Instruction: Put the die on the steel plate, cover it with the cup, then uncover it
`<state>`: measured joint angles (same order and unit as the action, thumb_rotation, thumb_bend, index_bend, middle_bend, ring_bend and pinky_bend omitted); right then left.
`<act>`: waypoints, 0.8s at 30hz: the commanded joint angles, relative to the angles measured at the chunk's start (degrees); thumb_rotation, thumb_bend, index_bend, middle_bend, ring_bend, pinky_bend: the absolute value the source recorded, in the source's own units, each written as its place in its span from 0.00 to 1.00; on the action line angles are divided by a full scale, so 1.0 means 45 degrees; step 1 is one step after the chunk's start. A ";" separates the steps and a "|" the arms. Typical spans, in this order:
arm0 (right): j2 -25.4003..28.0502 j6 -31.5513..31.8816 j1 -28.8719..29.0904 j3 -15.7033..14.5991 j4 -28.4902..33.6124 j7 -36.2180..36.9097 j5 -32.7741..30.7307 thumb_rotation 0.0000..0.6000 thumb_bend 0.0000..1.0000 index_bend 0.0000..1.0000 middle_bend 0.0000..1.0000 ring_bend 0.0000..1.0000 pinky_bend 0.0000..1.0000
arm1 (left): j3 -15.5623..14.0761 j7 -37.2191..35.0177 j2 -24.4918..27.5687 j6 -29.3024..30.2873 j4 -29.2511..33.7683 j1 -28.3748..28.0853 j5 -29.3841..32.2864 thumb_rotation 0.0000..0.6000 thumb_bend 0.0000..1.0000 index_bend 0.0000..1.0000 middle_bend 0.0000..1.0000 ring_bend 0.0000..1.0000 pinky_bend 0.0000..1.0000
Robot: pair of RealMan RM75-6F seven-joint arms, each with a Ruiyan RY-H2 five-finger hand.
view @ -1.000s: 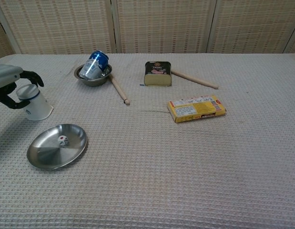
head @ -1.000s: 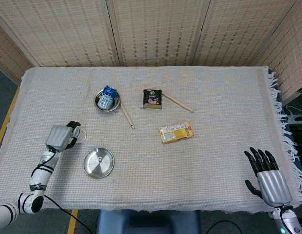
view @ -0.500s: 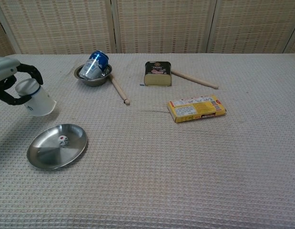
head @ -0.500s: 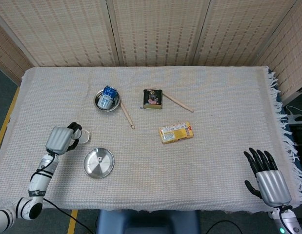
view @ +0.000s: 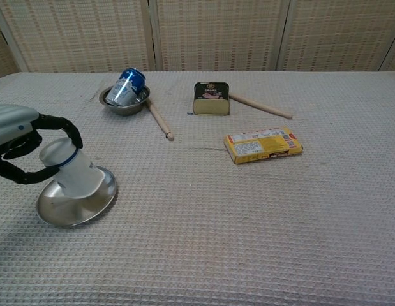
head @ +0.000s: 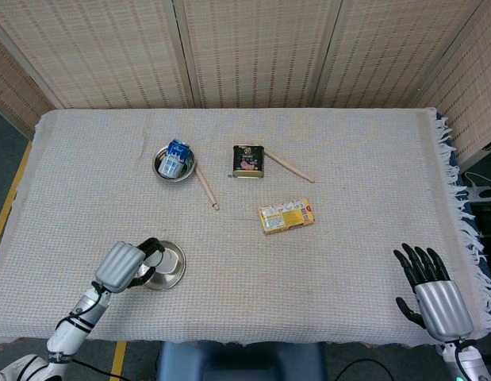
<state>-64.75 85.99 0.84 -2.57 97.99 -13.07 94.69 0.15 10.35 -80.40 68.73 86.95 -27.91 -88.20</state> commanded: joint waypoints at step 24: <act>0.0022 -0.0141 0.0023 0.0017 0.0015 0.0051 -0.0079 1.00 0.18 0.00 0.00 0.00 0.00 | -0.0164 0.2112 0.0093 -0.0667 0.0454 0.0019 0.0512 1.00 0.52 0.54 0.72 0.85 1.00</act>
<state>-64.64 85.35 0.94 -2.50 98.06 -12.83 94.35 -0.22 19.73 -80.46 65.64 88.44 -28.08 -85.68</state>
